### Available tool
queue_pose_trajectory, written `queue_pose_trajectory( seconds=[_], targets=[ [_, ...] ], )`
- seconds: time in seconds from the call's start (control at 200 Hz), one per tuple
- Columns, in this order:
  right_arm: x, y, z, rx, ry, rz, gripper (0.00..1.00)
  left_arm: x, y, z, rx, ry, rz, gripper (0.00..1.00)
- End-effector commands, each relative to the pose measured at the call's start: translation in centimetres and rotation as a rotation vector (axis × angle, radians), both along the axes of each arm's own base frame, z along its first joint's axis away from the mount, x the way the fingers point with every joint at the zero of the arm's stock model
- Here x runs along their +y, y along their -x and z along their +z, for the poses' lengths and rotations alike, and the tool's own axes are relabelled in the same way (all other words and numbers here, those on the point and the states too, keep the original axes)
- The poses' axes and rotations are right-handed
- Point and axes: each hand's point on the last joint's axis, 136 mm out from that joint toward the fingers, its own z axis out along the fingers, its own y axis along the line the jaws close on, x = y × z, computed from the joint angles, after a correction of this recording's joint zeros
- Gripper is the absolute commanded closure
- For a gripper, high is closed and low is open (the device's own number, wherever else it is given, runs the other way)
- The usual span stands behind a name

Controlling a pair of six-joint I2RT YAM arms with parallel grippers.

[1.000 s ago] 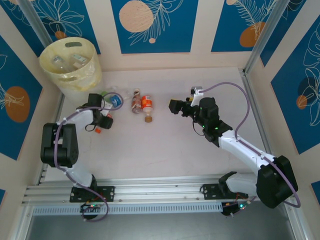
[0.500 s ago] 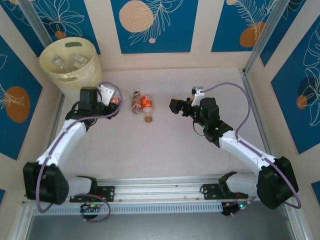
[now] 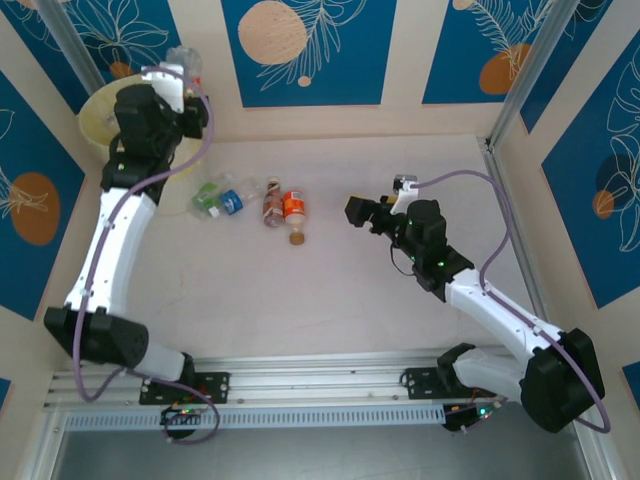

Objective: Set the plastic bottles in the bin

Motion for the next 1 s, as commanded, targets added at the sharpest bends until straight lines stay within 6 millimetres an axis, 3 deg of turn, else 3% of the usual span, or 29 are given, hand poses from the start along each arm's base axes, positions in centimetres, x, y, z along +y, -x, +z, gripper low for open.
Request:
queue_pose_trajectory(
  seconds=[0.0, 0.275, 0.495, 0.64, 0.73, 0.995],
  targets=[
    [-1.3, 0.4, 0.0, -0.003, -0.016, -0.055, 0.00, 3.6, -2.1, -0.1, 0.050, -0.034, 0.141, 0.56],
    [-2.3, 1.6, -0.5, 0.011, -0.032, -0.079, 0.00, 8.2, -7.8, -3.7, 0.162, 0.008, 0.250, 0.56],
    [-2.8, 2.2, -0.5, 0.009, -0.038, -0.089, 0.00, 10.3, -10.2, -7.6, 0.266, 0.065, 0.272, 0.54],
    [-2.8, 2.3, -0.6, 0.013, -0.040, -0.088, 0.00, 10.7, -10.8, -10.3, 0.351, 0.072, 0.282, 0.44],
    [-2.8, 2.2, -0.6, 0.015, -0.042, -0.089, 0.01, 10.2, -10.9, -10.4, 0.359, 0.094, 0.250, 0.37],
    [-2.8, 2.2, -1.2, 0.027, -0.043, -0.091, 0.00, 8.9, -10.3, -7.8, 0.342, 0.134, 0.189, 0.28]
  ],
)
